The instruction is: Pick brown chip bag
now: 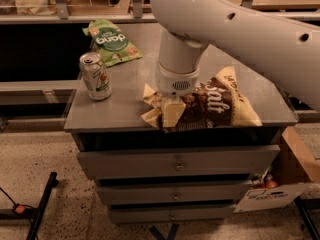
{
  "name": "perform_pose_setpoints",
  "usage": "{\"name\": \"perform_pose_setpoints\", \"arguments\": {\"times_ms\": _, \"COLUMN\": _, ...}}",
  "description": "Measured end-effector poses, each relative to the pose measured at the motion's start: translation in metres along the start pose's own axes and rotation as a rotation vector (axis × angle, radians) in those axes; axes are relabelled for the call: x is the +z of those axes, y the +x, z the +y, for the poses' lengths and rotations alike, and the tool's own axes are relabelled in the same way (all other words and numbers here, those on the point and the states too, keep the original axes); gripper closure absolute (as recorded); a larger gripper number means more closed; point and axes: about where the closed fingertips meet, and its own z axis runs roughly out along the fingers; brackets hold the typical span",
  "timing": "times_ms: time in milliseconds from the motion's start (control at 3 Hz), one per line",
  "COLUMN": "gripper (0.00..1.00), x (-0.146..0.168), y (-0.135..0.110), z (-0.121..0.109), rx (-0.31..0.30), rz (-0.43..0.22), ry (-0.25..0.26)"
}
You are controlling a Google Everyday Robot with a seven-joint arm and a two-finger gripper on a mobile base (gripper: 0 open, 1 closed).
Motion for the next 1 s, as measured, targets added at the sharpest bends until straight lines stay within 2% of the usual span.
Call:
{"name": "perform_pose_setpoints", "arguments": {"times_ms": 333, "gripper": 1.00, "x": 0.000, "y": 0.000, "z": 0.000, "rx": 0.000, "rz": 0.000, "ry": 0.000}}
{"name": "perform_pose_setpoints", "arguments": {"times_ms": 667, "gripper": 1.00, "x": -0.016, "y": 0.008, "z": -0.023, "rx": -0.022, "rz": -0.021, "ry": 0.026}}
{"name": "perform_pose_setpoints", "arguments": {"times_ms": 1000, "gripper": 1.00, "x": -0.016, "y": 0.040, "z": -0.067, "rx": -0.075, "rz": -0.048, "ry": -0.012}}
